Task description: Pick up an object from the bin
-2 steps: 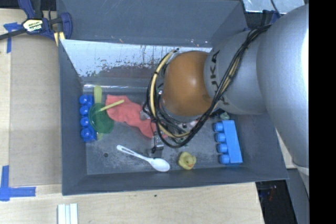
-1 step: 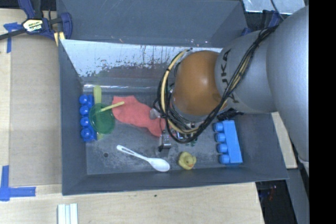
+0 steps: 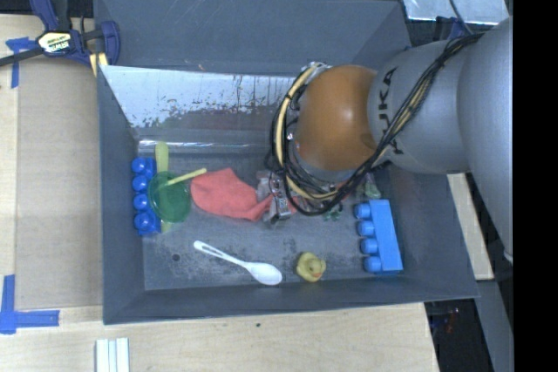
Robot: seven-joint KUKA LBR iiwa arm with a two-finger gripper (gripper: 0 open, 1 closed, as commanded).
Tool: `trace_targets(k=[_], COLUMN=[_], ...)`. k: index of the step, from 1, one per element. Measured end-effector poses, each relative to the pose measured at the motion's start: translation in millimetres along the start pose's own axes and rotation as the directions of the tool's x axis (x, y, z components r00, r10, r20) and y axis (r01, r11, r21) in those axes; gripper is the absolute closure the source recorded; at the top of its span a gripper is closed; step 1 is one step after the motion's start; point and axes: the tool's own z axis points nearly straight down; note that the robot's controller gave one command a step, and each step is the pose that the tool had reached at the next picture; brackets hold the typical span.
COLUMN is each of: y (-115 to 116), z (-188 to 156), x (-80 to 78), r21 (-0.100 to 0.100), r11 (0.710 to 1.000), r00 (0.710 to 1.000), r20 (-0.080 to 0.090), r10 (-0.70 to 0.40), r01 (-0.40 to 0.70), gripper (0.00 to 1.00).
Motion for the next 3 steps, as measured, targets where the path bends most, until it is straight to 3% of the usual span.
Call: trace_targets(k=[1, 2, 3], y=[0.0, 6.8, -8.8], z=[-0.5, -78.0, -152.9], x=[0.0, -20.5, -17.1], r21=[0.000, -0.001, -0.001], r11=[1.000, 0.998, 1.000], r00=[1.000, 0.998, 1.000], r20=[0.000, -0.003, -0.009], r10=[-0.001, -0.070, -0.010], r01=[0.001, 0.070, 0.010], gripper=[1.00, 1.00, 1.00])
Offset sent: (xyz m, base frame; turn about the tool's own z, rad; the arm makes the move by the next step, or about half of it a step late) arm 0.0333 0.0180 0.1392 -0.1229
